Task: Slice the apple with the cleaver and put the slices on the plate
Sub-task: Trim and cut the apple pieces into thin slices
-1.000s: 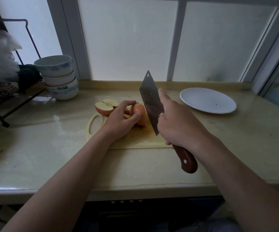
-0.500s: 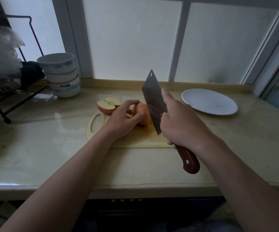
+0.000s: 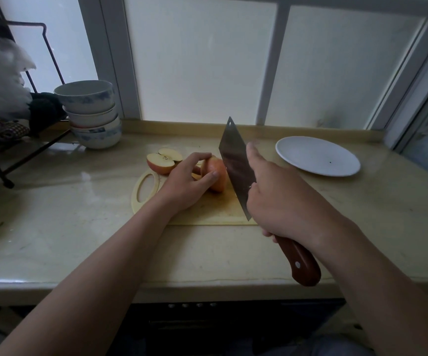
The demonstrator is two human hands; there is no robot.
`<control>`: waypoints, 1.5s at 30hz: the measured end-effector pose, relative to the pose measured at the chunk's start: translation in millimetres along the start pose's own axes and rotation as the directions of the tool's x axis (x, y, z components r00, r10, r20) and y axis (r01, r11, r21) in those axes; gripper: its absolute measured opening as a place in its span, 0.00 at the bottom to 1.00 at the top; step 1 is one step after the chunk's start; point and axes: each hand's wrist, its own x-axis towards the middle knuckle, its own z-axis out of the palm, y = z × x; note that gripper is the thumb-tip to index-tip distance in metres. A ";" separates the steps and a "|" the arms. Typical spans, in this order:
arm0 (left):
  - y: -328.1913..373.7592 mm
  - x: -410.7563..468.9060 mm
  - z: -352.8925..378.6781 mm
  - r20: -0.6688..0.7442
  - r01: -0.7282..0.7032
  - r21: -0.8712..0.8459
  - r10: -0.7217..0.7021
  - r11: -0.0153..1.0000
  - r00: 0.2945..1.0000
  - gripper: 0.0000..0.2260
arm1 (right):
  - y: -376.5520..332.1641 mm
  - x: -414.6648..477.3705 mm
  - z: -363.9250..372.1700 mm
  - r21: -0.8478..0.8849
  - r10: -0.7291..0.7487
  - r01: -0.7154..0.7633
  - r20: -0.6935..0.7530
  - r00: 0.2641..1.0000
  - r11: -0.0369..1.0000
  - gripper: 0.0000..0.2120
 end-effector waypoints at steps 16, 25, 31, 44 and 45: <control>-1.1 -1.2 0.5 -0.020 -0.041 0.007 0.041 0.999 0.999 0.23 | -5.0 3.2 -1.3 -0.034 -0.028 0.030 0.036 0.999 0.999 0.43; -0.5 -1.6 -0.4 -0.027 -0.063 0.025 0.063 0.998 0.998 0.24 | 3.2 3.3 18.4 -0.018 0.031 -0.030 0.083 0.996 0.999 0.42; -0.5 -1.6 -1.1 -0.008 -0.033 0.011 0.033 0.999 0.999 0.24 | 1.9 5.6 9.4 0.053 0.029 -0.030 0.017 0.999 0.998 0.42; 4.6 -2.9 -0.7 -0.007 -0.005 0.010 0.005 1.000 1.000 0.24 | -2.7 5.4 -0.5 0.066 -0.002 0.004 -0.035 0.999 0.998 0.40; 4.0 -2.4 -0.5 -0.005 -0.005 0.010 0.006 1.000 1.000 0.24 | -2.9 5.0 -0.9 0.061 -0.005 0.007 -0.038 0.999 0.998 0.40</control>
